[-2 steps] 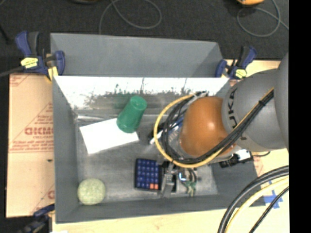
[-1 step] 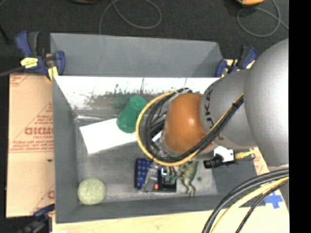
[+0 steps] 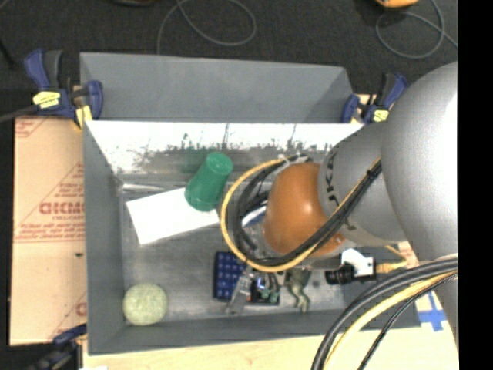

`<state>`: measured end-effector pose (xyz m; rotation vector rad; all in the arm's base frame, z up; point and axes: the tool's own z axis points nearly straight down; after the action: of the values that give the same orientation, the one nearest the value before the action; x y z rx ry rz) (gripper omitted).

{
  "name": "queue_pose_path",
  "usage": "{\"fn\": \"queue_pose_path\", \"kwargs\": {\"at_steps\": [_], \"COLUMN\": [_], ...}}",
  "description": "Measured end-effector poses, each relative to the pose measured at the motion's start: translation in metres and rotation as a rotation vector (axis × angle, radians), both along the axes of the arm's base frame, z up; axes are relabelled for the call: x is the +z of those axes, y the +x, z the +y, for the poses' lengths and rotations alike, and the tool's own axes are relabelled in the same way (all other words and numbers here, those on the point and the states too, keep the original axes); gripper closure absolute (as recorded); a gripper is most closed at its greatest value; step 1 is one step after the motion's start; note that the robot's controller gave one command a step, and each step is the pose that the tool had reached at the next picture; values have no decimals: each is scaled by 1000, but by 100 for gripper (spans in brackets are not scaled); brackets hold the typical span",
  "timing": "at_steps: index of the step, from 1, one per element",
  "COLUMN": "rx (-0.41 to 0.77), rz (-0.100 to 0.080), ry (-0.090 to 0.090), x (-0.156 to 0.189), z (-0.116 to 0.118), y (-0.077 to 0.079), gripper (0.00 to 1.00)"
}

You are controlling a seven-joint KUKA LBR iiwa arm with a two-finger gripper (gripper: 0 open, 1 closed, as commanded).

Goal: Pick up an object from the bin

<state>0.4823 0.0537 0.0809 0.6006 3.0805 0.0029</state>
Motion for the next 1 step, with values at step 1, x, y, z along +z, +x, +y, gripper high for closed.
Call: {"fn": "queue_pose_path", "kwargs": {"at_steps": [1], "rx": [150], "rz": [2], "ry": [0], "x": [-9], "z": [-14], "y": [20], "gripper": [100]}}
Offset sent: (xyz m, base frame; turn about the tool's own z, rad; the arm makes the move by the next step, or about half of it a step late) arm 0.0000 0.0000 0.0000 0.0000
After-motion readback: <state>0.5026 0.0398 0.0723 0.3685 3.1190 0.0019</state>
